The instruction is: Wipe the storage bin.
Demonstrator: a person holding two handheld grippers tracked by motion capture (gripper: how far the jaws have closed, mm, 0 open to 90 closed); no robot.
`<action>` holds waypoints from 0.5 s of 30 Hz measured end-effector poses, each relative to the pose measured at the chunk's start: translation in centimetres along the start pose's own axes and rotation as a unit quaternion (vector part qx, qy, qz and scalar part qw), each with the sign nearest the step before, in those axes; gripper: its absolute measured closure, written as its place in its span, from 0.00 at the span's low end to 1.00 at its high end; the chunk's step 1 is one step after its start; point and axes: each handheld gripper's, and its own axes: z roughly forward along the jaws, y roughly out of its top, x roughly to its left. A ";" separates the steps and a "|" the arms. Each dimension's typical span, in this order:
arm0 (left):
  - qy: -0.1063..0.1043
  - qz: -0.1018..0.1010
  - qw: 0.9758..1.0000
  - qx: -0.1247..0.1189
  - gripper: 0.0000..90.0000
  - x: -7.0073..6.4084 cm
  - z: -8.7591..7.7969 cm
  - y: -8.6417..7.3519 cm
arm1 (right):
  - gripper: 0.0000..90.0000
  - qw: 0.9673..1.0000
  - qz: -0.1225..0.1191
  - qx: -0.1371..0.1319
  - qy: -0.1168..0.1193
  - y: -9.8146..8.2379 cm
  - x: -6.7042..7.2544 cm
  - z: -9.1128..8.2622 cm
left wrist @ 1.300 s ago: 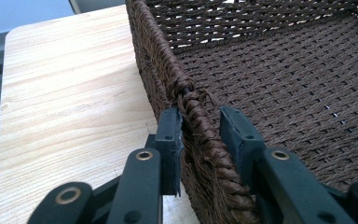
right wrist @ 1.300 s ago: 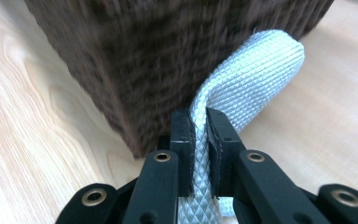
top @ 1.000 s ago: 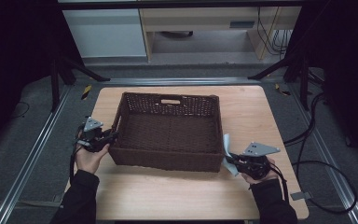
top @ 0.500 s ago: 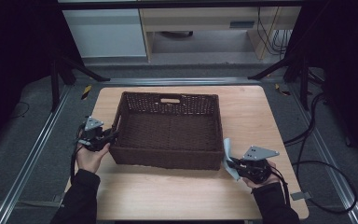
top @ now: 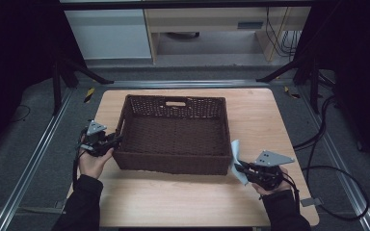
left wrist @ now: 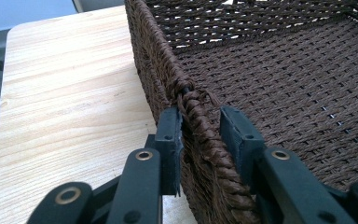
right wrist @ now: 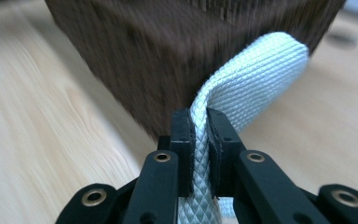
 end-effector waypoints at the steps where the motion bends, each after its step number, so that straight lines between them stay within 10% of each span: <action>1: 0.002 0.002 1.000 -0.001 0.76 0.0 0.0 0.0 | 0.92 1.000 -0.005 -0.012 0.001 0.4 0.3 -0.5; 6: -0.002 -0.002 1.000 0.000 0.76 0.0 0.0 0.0 | 0.92 1.000 -0.011 -0.001 0.006 0.3 0.8 -0.4; 15: -0.002 -0.002 1.000 0.000 0.76 0.0 0.0 0.0 | 0.92 0.995 0.011 0.095 0.013 -2.7 0.5 2.3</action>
